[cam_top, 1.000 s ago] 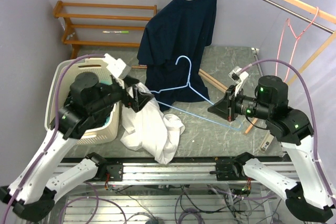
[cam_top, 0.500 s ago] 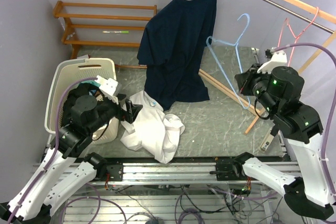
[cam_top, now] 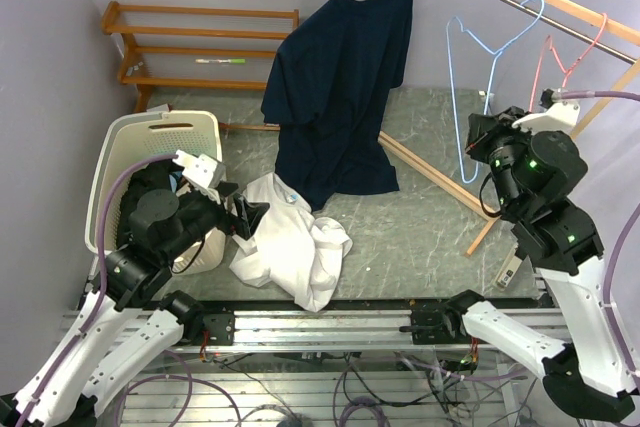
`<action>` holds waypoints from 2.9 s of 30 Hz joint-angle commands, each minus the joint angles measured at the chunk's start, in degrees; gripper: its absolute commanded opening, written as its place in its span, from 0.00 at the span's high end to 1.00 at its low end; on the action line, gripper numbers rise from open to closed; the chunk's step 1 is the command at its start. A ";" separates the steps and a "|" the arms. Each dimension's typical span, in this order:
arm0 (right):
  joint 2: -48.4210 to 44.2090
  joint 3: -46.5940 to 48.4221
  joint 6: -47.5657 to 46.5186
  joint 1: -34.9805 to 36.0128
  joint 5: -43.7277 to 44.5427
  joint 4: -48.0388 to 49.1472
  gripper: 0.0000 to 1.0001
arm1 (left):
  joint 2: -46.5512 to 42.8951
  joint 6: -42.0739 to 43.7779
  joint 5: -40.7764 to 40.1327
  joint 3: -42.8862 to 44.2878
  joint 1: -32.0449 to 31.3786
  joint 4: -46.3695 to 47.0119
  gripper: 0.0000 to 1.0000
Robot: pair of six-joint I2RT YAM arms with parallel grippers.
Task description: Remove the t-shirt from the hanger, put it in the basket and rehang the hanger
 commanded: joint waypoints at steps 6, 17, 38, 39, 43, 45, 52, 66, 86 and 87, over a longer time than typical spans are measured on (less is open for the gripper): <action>-1.77 1.71 -3.88 -0.11 0.52 5.41 1.00 | 1.62 -0.99 2.73 -0.07 -0.28 2.17 0.05; 5.68 5.39 -4.82 -0.15 14.98 3.74 1.00 | 0.80 -1.31 2.86 -0.33 -0.32 1.57 0.04; -0.17 -2.81 -4.82 -0.11 -1.93 3.69 0.42 | 4.00 -2.41 8.56 -0.69 -0.36 2.22 0.00; -1.93 -3.90 -4.94 -0.11 -6.18 3.71 0.42 | 4.89 -2.72 9.00 -0.71 -0.36 2.35 0.00; -7.38 -8.25 -5.76 -0.13 -29.65 3.47 0.41 | 8.04 -6.06 10.42 -1.24 -0.36 4.22 0.00; -8.48 -9.09 -5.76 -0.12 -38.01 0.98 0.41 | 9.98 -8.41 10.60 -1.66 -0.36 5.08 0.00; -15.00 -12.92 -6.57 -0.13 -48.37 -9.52 0.34 | 16.65 -13.10 5.09 -2.18 -3.67 4.98 0.01; -22.87 -25.00 -3.19 -0.20 -51.66 -10.36 0.35 | 36.06 -25.31 -23.73 -1.00 -24.80 1.42 0.01; -23.69 -30.33 -1.84 -0.24 -51.31 -8.23 0.37 | 56.93 -32.16 -34.82 -2.85 -27.70 4.27 0.04; -23.68 -30.27 -1.85 -0.21 -51.22 -8.30 0.37 | 57.09 -31.58 -34.67 -3.00 -27.70 4.54 0.12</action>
